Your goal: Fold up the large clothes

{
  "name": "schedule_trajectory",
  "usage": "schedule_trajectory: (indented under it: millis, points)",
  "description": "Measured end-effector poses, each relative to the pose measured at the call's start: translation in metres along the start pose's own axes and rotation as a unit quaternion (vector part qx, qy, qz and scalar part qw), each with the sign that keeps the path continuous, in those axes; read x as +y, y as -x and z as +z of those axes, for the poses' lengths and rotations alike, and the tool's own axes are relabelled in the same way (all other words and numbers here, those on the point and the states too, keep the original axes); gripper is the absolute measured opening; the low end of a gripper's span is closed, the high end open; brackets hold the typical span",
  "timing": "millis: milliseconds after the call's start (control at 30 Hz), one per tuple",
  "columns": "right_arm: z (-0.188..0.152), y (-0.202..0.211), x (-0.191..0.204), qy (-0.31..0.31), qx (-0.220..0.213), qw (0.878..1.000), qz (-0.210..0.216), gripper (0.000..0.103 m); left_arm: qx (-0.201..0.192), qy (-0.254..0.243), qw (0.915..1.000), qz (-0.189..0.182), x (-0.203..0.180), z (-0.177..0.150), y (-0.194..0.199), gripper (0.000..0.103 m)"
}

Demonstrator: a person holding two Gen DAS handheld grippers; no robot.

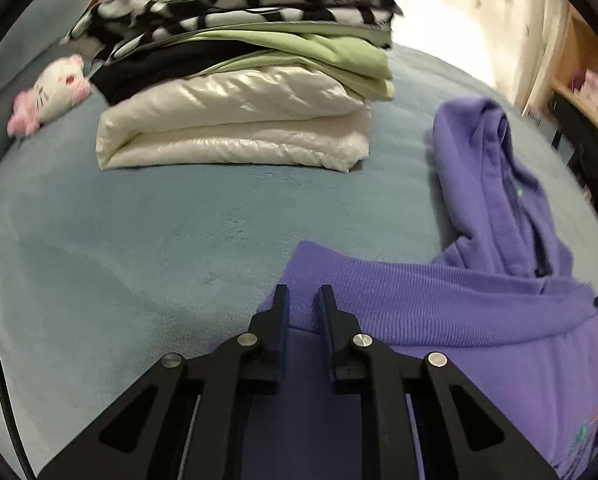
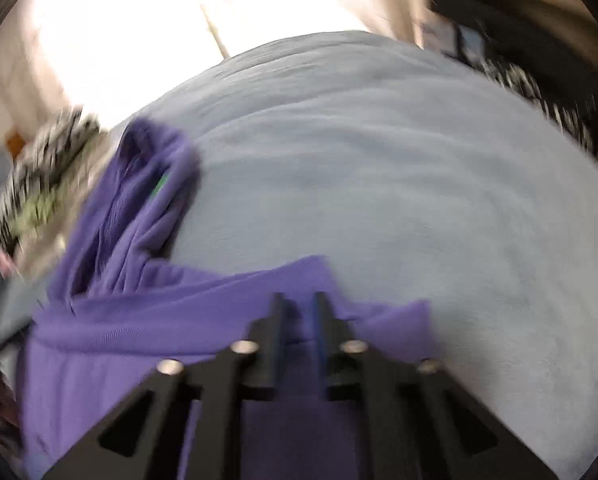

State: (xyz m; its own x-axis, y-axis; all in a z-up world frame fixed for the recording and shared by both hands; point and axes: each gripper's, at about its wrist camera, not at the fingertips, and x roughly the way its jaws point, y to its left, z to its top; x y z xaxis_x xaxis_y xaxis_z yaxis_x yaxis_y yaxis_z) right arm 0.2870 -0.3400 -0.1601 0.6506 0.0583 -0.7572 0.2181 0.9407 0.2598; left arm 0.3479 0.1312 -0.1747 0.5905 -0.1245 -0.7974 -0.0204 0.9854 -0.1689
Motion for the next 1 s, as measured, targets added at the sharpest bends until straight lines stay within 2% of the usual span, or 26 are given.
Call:
schedule_trajectory:
  millis: [67,167,233,300,367,533,667,733,833,933,1000]
  points:
    - [-0.002,0.002,-0.002,0.002,-0.007,1.000,0.006,0.000,-0.008,0.012,0.9998,-0.014,0.007,-0.003,0.000,0.012]
    - [-0.004,0.000,0.005,0.019,-0.007,1.000,-0.012,0.000,-0.010,0.022,0.9995,-0.021,0.009,-0.006,0.000,0.011]
    - [-0.003,0.002,0.011,0.027,-0.002,0.999,-0.021,0.000,-0.011,0.020,0.9996,-0.014,0.004,-0.009,0.006,0.011]
    - [-0.004,0.010,0.016,0.027,0.000,0.999,-0.025,0.003,-0.020,0.008,0.9997,0.009,-0.001,-0.010,0.022,0.013]
    - [-0.009,0.025,0.024,0.028,0.001,0.999,-0.022,0.004,-0.029,-0.007,0.9995,0.008,-0.009,-0.014,0.041,0.013]
    - [-0.051,0.065,0.056,0.048,0.018,0.998,0.028,0.017,-0.018,-0.032,0.9990,-0.025,-0.027,-0.046,0.082,0.015]
    - [-0.103,0.092,0.090,0.072,0.036,0.994,0.068,0.018,0.019,-0.047,0.9977,-0.045,-0.040,-0.099,0.106,0.016]
    - [-0.129,0.103,0.103,0.086,0.040,0.993,0.073,0.018,0.022,-0.055,0.9976,-0.037,-0.043,-0.122,0.114,0.016]
    - [-0.157,0.110,0.107,0.109,0.047,0.992,0.051,0.018,0.011,-0.074,0.9972,0.008,-0.042,-0.157,0.123,0.016]
    - [-0.173,0.119,0.090,0.116,0.045,0.992,0.022,0.018,-0.007,-0.079,0.9961,0.039,-0.032,-0.174,0.137,0.016]
    - [-0.178,0.130,0.067,0.106,0.030,0.994,-0.008,0.018,-0.006,-0.078,0.9960,0.042,-0.022,-0.178,0.143,0.016]
